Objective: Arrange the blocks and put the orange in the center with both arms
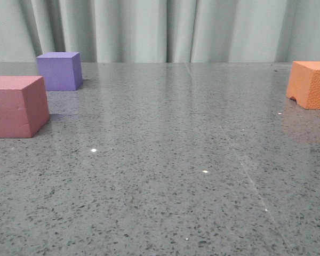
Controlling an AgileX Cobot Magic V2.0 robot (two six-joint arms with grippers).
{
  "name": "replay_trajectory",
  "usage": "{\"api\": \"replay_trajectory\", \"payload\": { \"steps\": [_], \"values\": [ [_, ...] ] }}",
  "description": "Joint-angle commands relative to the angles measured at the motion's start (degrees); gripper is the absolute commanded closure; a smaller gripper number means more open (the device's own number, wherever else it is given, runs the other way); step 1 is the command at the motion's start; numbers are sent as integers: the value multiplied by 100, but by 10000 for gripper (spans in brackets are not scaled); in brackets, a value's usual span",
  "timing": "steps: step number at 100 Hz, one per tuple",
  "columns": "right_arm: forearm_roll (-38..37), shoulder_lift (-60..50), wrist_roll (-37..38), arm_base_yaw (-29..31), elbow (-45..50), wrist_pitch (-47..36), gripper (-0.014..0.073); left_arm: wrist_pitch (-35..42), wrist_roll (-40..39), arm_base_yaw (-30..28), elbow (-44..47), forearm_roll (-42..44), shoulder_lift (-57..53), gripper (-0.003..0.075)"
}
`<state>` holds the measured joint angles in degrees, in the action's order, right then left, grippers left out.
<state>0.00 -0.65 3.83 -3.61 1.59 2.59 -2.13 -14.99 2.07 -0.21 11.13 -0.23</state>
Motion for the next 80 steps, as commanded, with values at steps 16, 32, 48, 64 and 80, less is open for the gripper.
{"api": "replay_trajectory", "payload": {
  "steps": [16, 32, 48, 64, 80],
  "values": [
    [71, -78, 133, 23, -594, -203, 661, 405, -2, -6, 300, -40, -190, 730],
    [103, 446, 381, 23, -1839, 1407, 661, 405, -2, -6, 300, -40, -190, 730],
    [103, 1554, 381, 23, -3267, 3054, 661, 405, -2, -6, 300, -40, -190, 730],
    [103, 2664, 381, 23, -4429, 3724, 661, 405, -2, -6, 300, -40, -190, 730],
    [103, 3365, 381, 23, -4866, 3646, 661, 405, -2, -6, 300, -40, -190, 730]
  ]
}}
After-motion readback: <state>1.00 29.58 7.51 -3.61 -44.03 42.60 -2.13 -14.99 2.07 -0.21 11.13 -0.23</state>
